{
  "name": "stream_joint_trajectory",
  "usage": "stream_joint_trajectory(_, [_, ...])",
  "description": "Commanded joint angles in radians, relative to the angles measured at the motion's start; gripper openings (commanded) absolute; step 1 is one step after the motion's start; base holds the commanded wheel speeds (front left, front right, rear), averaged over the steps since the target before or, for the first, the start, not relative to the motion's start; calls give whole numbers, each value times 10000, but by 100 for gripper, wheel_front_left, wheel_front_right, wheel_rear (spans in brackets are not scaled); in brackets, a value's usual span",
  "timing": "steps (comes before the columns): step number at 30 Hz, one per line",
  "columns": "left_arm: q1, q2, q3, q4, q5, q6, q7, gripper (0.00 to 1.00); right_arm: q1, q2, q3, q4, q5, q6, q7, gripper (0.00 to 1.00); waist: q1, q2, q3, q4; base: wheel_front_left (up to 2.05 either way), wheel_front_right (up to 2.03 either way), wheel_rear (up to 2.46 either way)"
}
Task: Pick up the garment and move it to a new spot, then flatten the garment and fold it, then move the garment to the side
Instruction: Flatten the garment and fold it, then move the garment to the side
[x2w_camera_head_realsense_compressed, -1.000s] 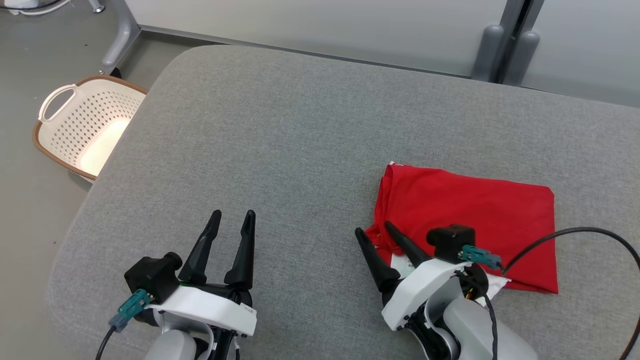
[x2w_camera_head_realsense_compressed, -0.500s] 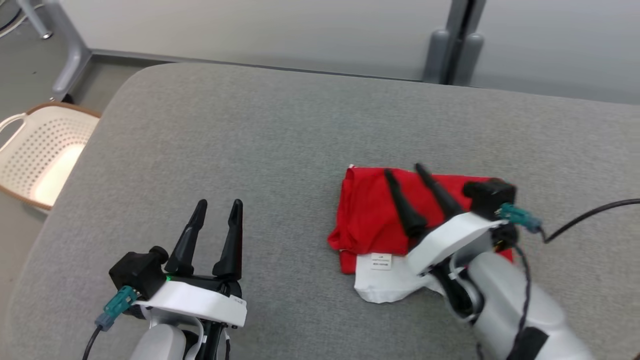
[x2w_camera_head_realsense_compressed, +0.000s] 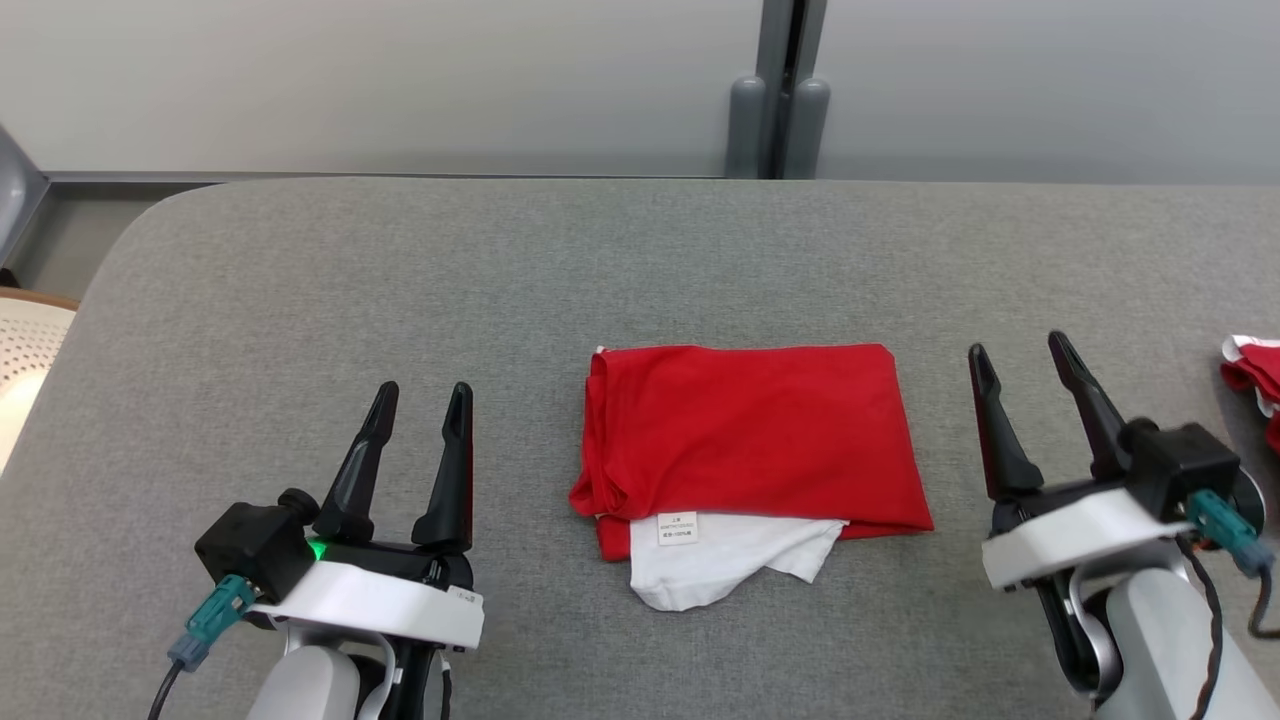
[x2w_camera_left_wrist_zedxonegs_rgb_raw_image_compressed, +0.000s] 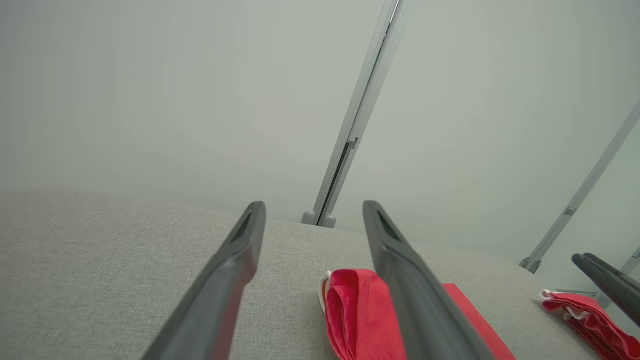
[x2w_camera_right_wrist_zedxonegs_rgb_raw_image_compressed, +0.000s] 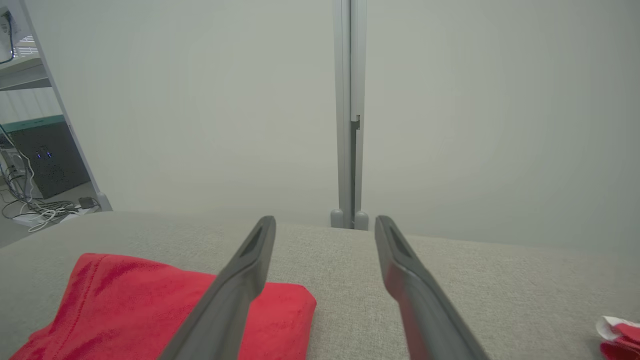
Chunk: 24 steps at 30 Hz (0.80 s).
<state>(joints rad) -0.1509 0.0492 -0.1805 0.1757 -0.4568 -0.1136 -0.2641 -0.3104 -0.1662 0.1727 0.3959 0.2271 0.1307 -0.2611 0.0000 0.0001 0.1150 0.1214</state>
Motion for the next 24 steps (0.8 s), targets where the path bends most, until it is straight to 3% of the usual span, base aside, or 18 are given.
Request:
stream_joint_trajectory(1, [49, 36, 47, -24, 143, -41, 3, 100, 144, 63, -118, -141, -119, 1, -49, 100, 0, -1, 8, -80, 0, 0, 0])
stream_joint_trajectory(14, [68, 36, 275, -37, 381, -69, 4, 100, 849, 472, -962, -673, -707, 1, -50, 100, 0, -1, 120, -183, 0, 0, 0])
stream_joint_trajectory(21, [-77, 34, 157, -13, 353, -96, 4, 100, 595, 582, -762, -9, -508, 1, -51, 100, 0, -1, 354, 2, 0, 0, 0])
stream_joint_trajectory(24, [-158, 37, 30, 2, 296, -100, 4, 100, 444, 744, -788, 646, 126, 0, 203, 100, 0, -1, 551, 125, 0, 0, 0])
